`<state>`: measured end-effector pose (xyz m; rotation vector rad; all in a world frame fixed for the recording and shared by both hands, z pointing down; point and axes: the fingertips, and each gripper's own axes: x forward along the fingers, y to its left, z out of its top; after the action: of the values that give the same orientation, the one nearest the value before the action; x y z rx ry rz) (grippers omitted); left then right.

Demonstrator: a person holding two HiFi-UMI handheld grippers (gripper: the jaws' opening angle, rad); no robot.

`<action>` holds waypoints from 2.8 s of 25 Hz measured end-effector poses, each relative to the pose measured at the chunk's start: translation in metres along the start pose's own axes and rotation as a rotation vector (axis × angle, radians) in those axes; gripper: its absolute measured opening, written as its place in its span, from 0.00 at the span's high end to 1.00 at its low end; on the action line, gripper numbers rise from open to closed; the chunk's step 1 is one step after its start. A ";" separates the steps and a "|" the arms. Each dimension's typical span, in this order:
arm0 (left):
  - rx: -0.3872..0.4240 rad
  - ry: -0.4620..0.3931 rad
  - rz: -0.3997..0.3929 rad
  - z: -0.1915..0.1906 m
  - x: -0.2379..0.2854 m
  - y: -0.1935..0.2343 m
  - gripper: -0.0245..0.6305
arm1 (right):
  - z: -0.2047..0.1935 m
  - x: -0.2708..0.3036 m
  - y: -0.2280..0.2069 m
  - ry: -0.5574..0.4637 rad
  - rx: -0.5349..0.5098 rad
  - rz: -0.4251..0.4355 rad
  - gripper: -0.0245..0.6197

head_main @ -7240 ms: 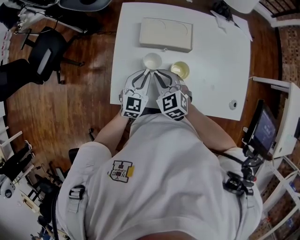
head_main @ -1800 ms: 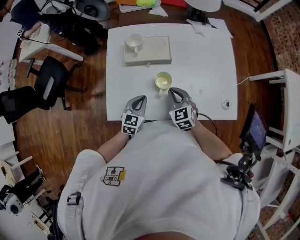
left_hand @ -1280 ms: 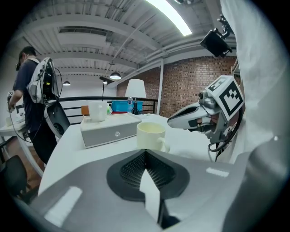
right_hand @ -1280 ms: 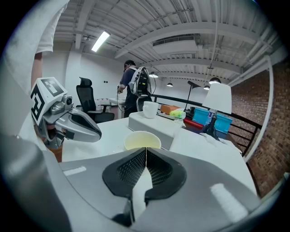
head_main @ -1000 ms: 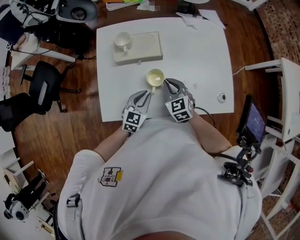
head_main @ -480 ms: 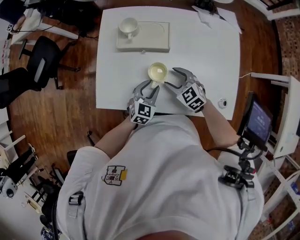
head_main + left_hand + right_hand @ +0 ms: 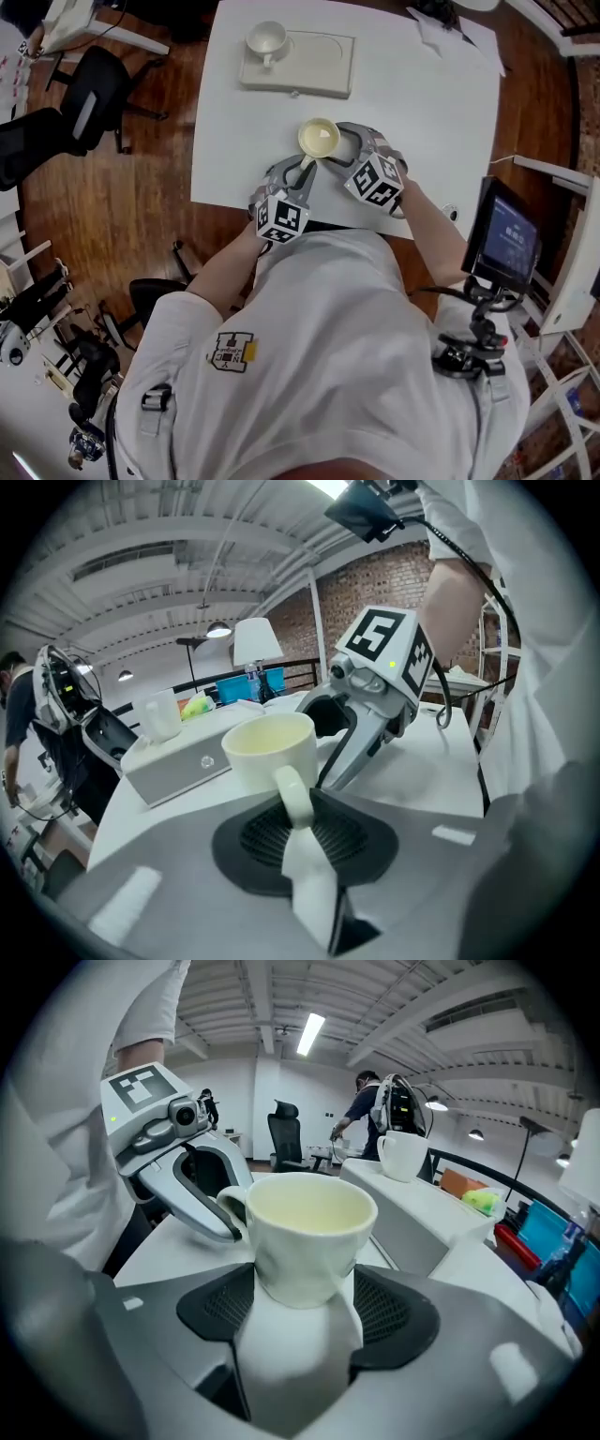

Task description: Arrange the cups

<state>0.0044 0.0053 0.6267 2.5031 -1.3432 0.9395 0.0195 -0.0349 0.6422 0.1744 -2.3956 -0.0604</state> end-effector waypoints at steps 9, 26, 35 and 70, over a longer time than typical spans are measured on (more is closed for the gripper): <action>0.086 -0.036 -0.035 0.011 -0.009 0.005 0.88 | 0.009 -0.004 -0.002 -0.025 0.056 -0.032 0.45; 0.188 -0.216 -0.007 0.120 0.014 0.088 0.88 | 0.083 -0.046 -0.121 -0.072 -0.075 -0.179 0.45; 0.135 -0.191 0.006 0.141 0.059 0.132 0.88 | 0.086 -0.028 -0.185 -0.043 -0.068 -0.143 0.45; 0.023 -0.131 -0.025 0.119 0.087 0.149 0.88 | 0.070 0.007 -0.198 -0.019 -0.021 -0.051 0.45</action>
<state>-0.0249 -0.1914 0.5600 2.6332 -1.3411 0.8035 -0.0115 -0.2319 0.5766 0.2265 -2.4083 -0.1117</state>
